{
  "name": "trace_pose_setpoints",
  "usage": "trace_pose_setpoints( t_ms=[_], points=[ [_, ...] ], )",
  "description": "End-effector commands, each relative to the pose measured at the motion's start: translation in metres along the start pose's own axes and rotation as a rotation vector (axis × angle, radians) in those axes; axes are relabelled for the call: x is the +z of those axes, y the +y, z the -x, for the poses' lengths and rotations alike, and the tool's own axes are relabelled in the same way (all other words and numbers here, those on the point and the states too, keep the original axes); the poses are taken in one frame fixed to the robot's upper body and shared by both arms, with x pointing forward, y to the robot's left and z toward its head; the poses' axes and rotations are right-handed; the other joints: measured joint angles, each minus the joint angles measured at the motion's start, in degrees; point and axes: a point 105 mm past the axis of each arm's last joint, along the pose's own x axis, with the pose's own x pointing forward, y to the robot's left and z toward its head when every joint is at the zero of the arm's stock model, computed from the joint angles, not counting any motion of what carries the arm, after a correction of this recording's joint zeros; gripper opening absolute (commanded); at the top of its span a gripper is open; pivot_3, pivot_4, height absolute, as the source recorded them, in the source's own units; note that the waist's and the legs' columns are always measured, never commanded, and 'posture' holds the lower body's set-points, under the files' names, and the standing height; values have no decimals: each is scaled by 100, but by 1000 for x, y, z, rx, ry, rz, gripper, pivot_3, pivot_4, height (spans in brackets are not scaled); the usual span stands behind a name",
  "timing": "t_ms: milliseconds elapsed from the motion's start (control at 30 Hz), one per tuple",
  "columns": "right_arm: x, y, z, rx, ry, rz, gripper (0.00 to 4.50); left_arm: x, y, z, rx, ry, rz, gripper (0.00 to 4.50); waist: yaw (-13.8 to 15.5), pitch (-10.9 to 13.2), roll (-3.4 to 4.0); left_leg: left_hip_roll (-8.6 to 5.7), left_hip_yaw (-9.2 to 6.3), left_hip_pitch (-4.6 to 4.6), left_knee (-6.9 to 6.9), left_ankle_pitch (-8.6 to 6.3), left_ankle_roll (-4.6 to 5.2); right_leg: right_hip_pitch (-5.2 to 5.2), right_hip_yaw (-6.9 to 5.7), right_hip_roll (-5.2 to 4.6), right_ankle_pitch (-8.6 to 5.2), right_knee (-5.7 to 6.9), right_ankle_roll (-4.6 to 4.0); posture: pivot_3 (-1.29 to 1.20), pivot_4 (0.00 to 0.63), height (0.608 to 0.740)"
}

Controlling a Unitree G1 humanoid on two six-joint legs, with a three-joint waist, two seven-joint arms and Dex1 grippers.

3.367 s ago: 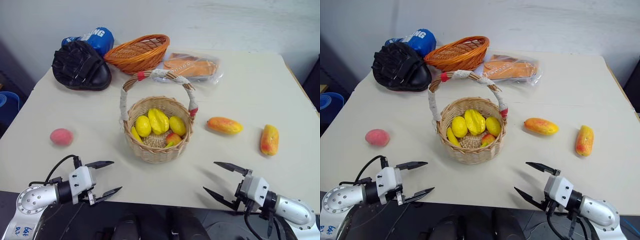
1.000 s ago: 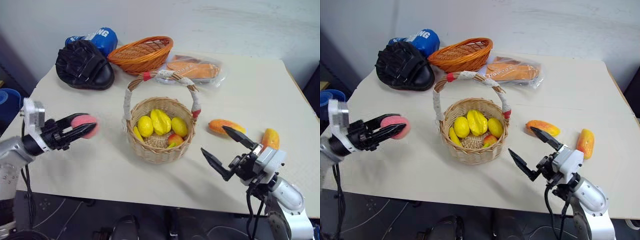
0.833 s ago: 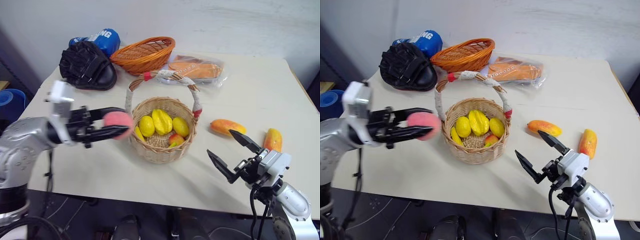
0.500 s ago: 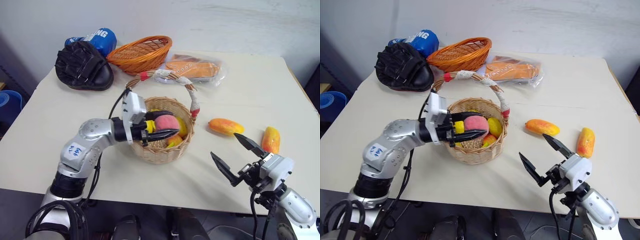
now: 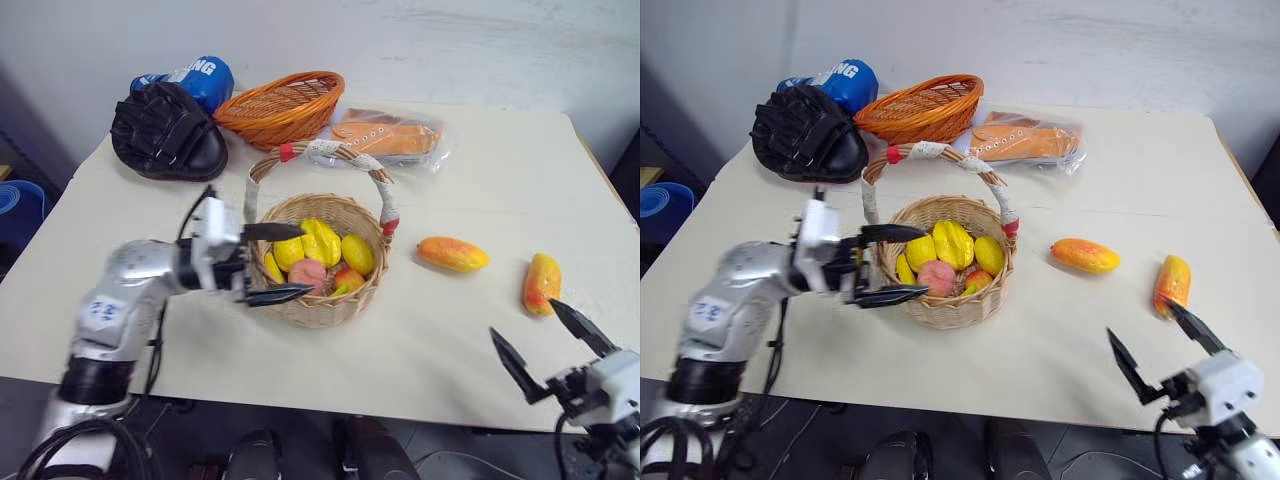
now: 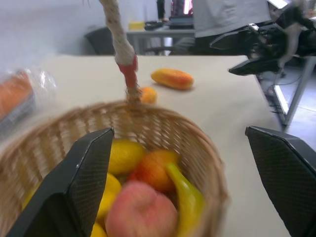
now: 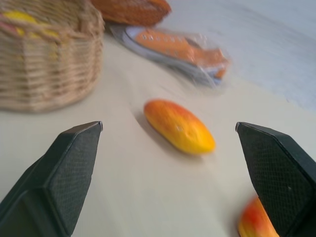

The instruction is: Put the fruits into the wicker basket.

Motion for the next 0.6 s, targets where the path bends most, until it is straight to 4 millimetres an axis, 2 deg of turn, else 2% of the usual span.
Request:
trace_pose_setpoints(
  t_ms=[33, 133, 200, 267, 333, 400, 533, 600],
  points=[
    [-13, -8, 25, -29, 54, 17, 4500, 11, -3, 37, 52, 43, -14, 4486, -12, 2, 4, -1, 0, 1, -2, -1, 1, 1, -2, -4, -1, -1, -1, 0, 150, 740],
    [-25, -2, 33, 11, 98, 9, 4500, 7, 7, 76, 187, 47, -14, 4486, -19, 4, 7, -5, -1, 8, -2, -15, 24, 9, -7, -17, -2, -5, -5, 0, 150, 740],
    [-26, 1, 29, 51, 88, 21, 4500, -2, 6, 92, 217, 59, 2, 4486, -32, 4, 7, -7, 0, 12, -3, -18, 32, 10, -7, -22, -5, -5, -11, 0, 150, 740],
    [-22, -1, 20, 82, 56, 37, 4500, -10, 2, 97, 209, 82, 21, 4486, -68, 4, 7, -6, -2, 15, -6, -20, 31, 11, -10, -23, -17, -3, -31, 0, 150, 740],
    [-10, -6, -3, 134, 2, 39, 4500, -10, -3, 96, 193, 67, 64, 4486, -120, 5, 7, -6, -1, 14, -8, -21, 31, 11, -10, -25, -18, -3, -34, 0, 150, 740],
    [8, -12, -39, 263, 0, 52, 4500, -3, -14, 86, 119, 6, 182, 4486, -182, 6, 4, -5, 1, 13, -5, -22, 33, 10, -8, -24, -8, -1, -21, 0, 150, 740],
    [32, -22, -100, 413, 97, 51, 4500, -1, -17, 65, 97, -48, 172, 4486, -222, 15, 21, -9, -5, 14, -3, -17, 41, 11, -8, -25, 4, 2, -7, 0, 150, 740],
    [40, -21, -123, 469, 149, 31, 4500, 2, -17, 54, 87, -82, 145, 4486, -213, 16, 22, -5, -14, 17, -9, -14, 27, 8, -10, -11, -1, 13, -15, 0, 150, 740]
  ],
)
